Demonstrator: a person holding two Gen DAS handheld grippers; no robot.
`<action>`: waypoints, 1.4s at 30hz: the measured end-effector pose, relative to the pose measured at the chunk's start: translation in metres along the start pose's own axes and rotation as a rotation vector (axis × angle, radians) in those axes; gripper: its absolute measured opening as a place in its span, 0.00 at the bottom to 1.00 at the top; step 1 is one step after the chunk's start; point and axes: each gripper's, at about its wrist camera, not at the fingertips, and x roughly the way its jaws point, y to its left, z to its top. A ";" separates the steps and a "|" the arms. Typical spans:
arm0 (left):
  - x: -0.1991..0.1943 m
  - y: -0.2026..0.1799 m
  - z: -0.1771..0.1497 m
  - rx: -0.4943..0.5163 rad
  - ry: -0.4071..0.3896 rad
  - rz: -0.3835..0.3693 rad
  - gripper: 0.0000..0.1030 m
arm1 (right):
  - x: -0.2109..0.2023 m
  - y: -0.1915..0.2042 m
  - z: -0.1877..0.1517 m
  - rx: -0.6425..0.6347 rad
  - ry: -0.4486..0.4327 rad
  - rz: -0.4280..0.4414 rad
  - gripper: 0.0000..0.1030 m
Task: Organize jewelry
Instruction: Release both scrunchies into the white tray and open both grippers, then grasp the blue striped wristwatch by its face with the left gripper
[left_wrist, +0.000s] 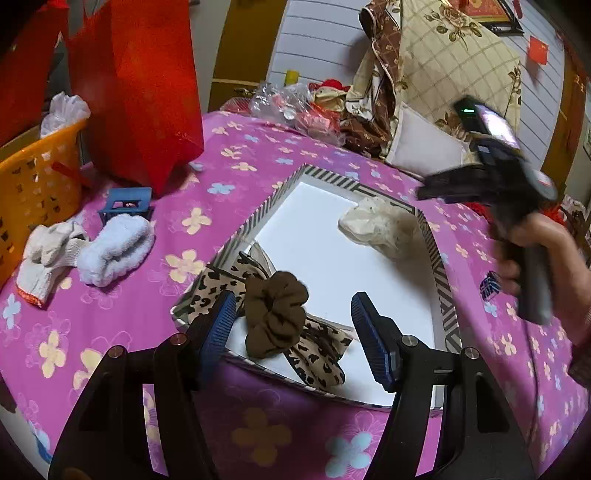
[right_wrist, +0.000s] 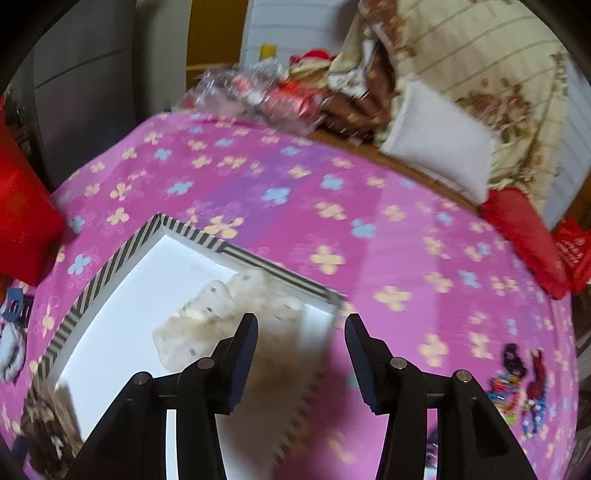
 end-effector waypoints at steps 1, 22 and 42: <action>-0.001 0.000 -0.001 -0.002 -0.001 0.006 0.63 | -0.010 -0.007 -0.008 0.003 -0.008 -0.007 0.49; -0.053 -0.093 -0.003 0.139 0.050 -0.028 0.63 | -0.137 -0.264 -0.248 0.544 -0.009 -0.044 0.65; 0.124 -0.330 0.018 0.498 0.382 -0.228 0.63 | -0.084 -0.342 -0.288 0.641 0.080 -0.003 0.64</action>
